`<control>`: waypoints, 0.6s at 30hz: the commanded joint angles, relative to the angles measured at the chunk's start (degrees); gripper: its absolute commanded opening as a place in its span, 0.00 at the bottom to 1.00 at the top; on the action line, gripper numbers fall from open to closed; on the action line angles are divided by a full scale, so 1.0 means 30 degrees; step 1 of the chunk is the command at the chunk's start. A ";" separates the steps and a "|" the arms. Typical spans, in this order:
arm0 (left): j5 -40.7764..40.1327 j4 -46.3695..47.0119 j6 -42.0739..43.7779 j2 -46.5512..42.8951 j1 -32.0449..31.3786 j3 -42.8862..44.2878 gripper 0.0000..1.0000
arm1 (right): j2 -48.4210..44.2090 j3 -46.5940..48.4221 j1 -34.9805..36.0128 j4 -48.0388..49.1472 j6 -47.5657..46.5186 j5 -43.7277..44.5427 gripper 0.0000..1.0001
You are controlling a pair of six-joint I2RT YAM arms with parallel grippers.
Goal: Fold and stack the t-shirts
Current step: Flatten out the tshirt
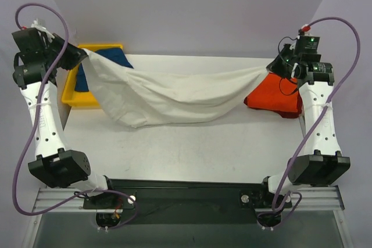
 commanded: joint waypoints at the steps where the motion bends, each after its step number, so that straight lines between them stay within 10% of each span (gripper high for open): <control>1: 0.0715 0.1813 -0.1766 -0.0232 0.0709 0.2892 0.00 | -0.0535 0.1495 -0.0165 -0.1305 0.0334 -0.0147 0.00; 18: 0.0249 0.1961 -0.2941 -0.1873 0.1766 0.4186 0.00 | -0.5807 0.1767 -0.0136 -0.0895 -0.1013 0.3219 0.00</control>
